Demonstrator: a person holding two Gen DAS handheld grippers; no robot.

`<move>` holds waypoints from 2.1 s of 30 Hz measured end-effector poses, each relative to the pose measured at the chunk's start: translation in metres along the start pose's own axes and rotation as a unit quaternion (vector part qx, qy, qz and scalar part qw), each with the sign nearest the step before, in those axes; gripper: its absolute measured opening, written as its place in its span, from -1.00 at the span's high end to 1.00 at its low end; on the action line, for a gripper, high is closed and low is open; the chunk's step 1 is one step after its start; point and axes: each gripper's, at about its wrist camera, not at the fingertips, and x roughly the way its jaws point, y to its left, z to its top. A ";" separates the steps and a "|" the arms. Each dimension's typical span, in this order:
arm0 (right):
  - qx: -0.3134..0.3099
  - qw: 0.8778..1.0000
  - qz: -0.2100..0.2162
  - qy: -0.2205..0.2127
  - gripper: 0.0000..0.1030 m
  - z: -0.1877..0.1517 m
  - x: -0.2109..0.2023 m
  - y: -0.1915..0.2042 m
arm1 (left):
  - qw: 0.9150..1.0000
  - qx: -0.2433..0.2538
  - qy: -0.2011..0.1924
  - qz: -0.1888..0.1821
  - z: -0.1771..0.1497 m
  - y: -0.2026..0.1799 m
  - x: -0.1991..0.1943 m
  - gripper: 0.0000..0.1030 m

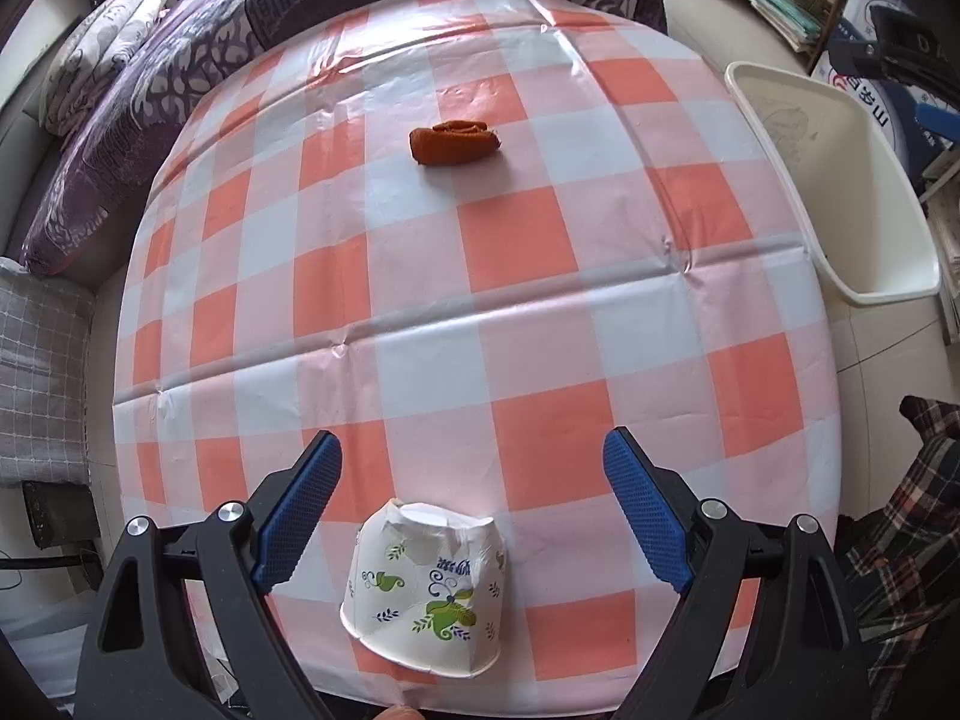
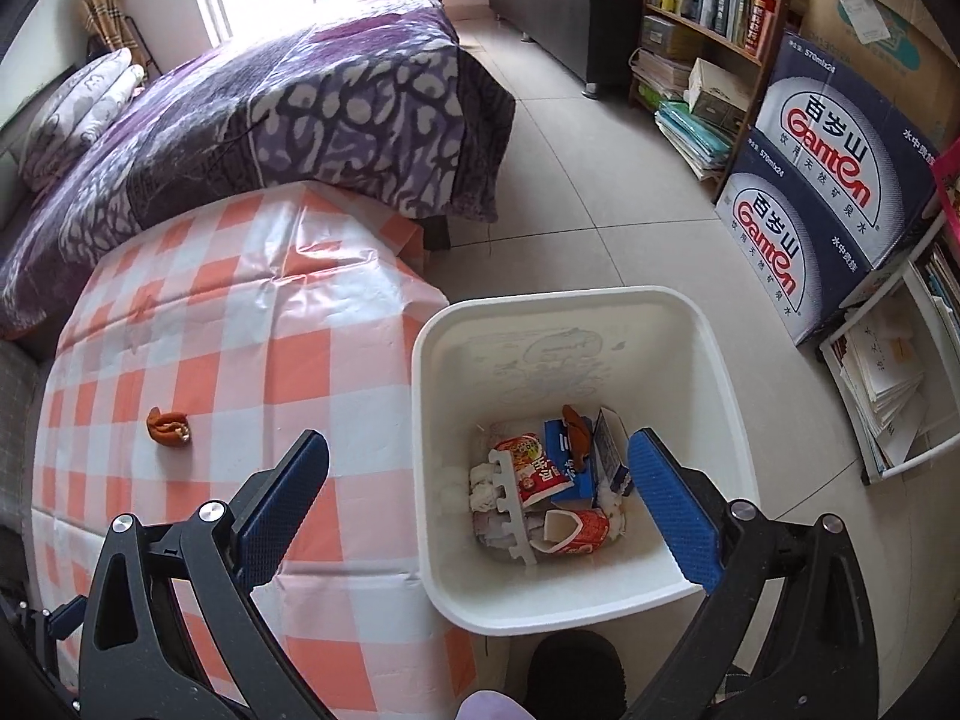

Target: Collect trash

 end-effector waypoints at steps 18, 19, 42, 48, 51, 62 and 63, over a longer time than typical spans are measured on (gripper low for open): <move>-0.132 0.990 0.034 0.037 -0.86 -0.020 0.026 0.107 | 0.993 0.045 0.100 -0.039 -0.053 0.033 0.051 -0.49; -0.138 0.989 0.036 0.036 -0.86 -0.021 0.026 0.112 | 0.993 0.049 0.099 -0.041 -0.055 0.034 0.052 -0.49; -0.356 0.930 0.088 -0.001 -0.79 -0.042 0.066 0.238 | 0.971 -0.231 -0.002 -0.066 -0.040 0.200 0.049 -0.38; -0.360 0.928 0.097 0.022 -0.53 -0.047 0.079 0.253 | 0.958 -0.277 -0.028 -0.070 -0.043 0.214 0.035 -0.39; -0.347 0.931 0.113 0.031 -0.38 -0.047 0.082 0.254 | 0.954 -0.292 -0.031 -0.066 -0.044 0.218 0.038 -0.39; -0.292 0.944 0.144 0.051 0.51 -0.038 0.086 0.248 | 0.947 -0.314 -0.033 -0.062 -0.049 0.227 0.044 -0.39; -0.291 0.943 0.151 0.054 0.43 -0.038 0.086 0.249 | 0.947 -0.314 -0.033 -0.063 -0.049 0.227 0.044 -0.39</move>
